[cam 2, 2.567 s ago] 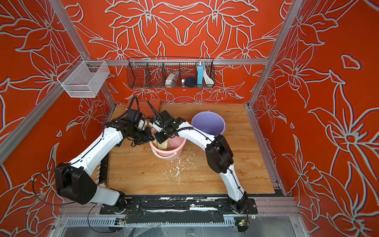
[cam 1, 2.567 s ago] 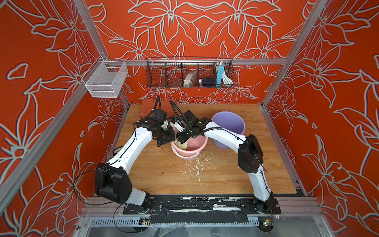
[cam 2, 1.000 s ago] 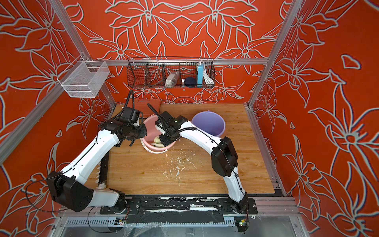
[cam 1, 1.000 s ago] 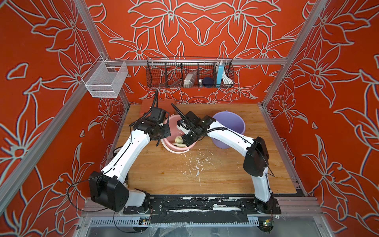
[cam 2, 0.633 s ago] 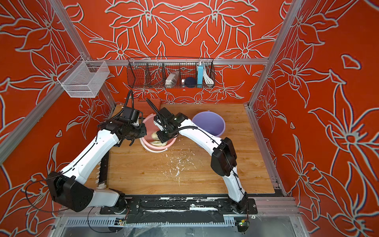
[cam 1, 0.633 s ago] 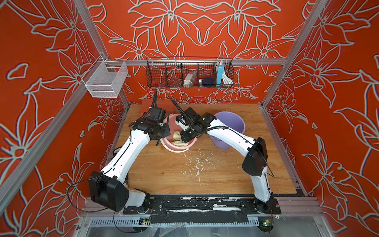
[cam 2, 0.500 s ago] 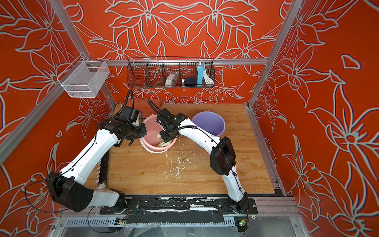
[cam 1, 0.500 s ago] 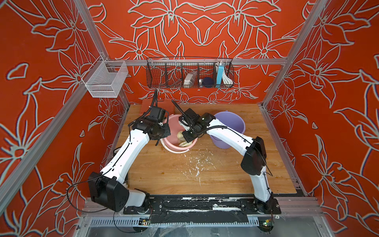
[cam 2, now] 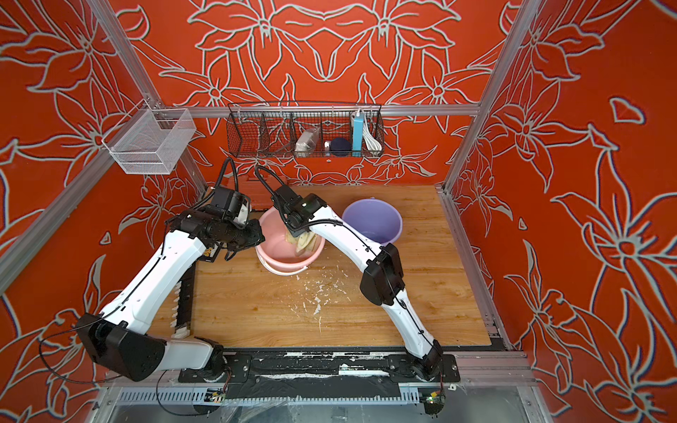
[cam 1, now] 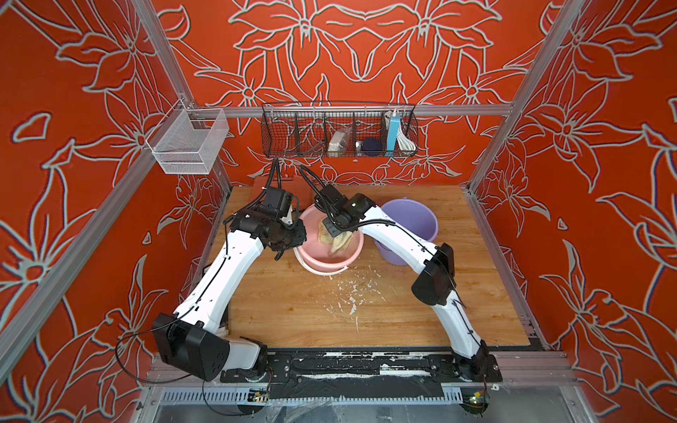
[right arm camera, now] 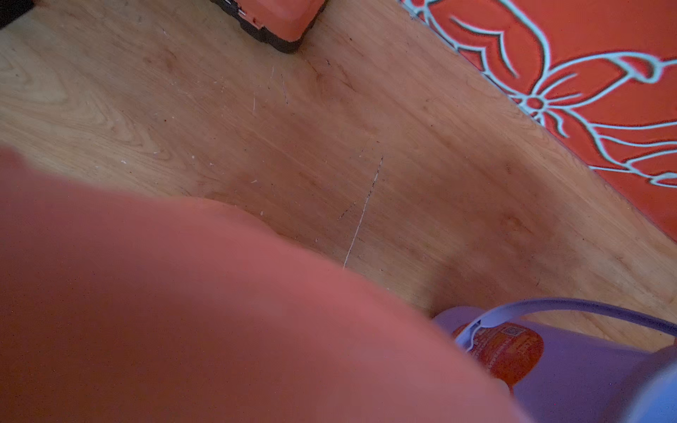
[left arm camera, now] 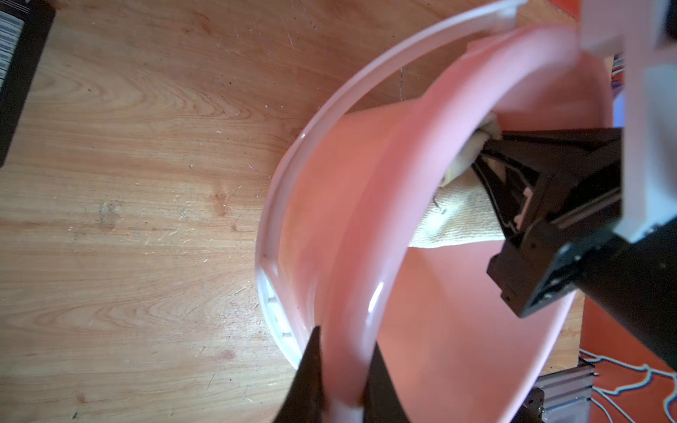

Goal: Wipe the inside of the bucket with a cloth
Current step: Wipe the dirt from the inside of the bucket.

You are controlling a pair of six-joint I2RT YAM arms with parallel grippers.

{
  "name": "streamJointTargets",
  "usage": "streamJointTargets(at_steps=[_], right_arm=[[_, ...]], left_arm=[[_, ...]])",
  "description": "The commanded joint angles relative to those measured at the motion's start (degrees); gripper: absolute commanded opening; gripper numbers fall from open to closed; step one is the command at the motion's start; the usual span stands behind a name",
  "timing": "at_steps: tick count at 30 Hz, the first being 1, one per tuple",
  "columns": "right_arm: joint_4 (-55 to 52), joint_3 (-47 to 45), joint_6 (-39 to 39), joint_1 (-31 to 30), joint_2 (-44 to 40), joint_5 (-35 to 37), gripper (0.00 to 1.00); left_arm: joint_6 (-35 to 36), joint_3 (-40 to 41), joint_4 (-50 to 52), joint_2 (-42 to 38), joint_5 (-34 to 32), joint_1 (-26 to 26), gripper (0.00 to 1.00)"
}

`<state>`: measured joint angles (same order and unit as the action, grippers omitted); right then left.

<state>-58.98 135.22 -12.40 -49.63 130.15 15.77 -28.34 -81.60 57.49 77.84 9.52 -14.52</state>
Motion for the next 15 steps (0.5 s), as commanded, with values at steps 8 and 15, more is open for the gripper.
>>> streamJointTargets(at_steps=[8, 15], right_arm=[[16.0, -5.8, 4.5, 0.1, -5.4, -11.7, 0.00], [12.5, -8.7, 4.3, 0.8, -7.9, 6.8, 0.00]], left_arm=[[0.3, 0.2, 3.2, -0.9, 8.0, -0.1, 0.00], [-0.4, 0.4, 2.9, -1.1, -0.1, -0.1, 0.00]])
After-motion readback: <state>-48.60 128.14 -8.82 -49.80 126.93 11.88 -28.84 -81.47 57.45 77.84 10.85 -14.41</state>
